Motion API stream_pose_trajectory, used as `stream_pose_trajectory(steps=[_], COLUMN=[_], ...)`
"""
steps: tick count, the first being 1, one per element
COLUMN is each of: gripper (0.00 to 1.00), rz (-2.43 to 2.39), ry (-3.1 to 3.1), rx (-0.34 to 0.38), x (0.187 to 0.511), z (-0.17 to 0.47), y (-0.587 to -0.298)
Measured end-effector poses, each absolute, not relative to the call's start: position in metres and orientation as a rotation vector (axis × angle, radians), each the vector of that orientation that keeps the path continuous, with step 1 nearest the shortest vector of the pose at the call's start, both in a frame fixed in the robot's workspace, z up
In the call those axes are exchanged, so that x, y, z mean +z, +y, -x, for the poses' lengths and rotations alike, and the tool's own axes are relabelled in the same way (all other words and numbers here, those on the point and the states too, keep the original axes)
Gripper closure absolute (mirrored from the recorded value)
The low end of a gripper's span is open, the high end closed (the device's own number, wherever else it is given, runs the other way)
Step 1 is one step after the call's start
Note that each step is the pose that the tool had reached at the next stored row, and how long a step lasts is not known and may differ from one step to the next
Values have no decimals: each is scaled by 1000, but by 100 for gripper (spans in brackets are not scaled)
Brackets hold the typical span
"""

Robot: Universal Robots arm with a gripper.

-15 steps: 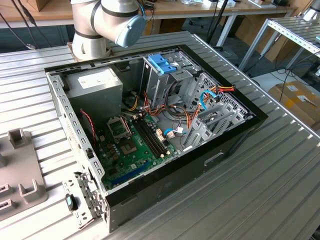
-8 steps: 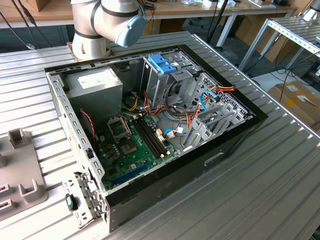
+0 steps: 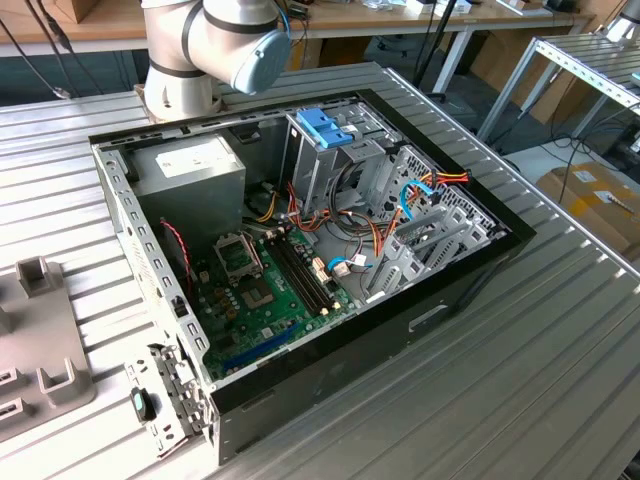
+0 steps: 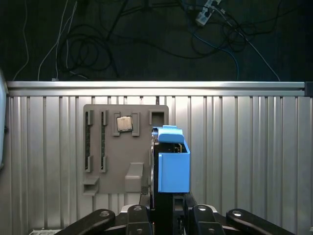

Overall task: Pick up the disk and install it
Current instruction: 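Pick up the disk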

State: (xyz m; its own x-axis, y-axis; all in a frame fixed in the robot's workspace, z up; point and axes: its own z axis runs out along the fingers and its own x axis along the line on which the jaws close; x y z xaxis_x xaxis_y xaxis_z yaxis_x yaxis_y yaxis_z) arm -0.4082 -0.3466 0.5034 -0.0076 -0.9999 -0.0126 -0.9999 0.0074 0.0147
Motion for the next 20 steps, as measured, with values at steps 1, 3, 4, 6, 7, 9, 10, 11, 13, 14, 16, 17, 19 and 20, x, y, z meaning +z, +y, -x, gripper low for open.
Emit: stream_pose_trajectory(steps=[1,3,4,6,7,9,10,11,13,14,16,17,19,20], gripper=[65,65,65,65,65,65,65,65,65,65,65,65,65,65], rz=[-2212,-2212,-2212,-2212,-2212,-2212,-2212,-2212,-2212,-2212,-2212,-2212,-2212,-2212], ry=[-2229,-2229,-2229,-2229,-2229,-2229,-2229,-2229,-2229,-2229,-2229,-2229,-2229,-2229], rx=[-30,-30,-30,-30,-30,-30,-30,-30,-30,-30,-30,-30,-30,-30], x=[503,503,503,503,503,503,503,503,503,503,503,503,503,503], z=[407,406,405,404,403,402,402,402,402,402,402,401,401,401], y=[-347,-347,-347,-347,-347,-347,-347,-347,-347,-347,-347,-347,-347,-347])
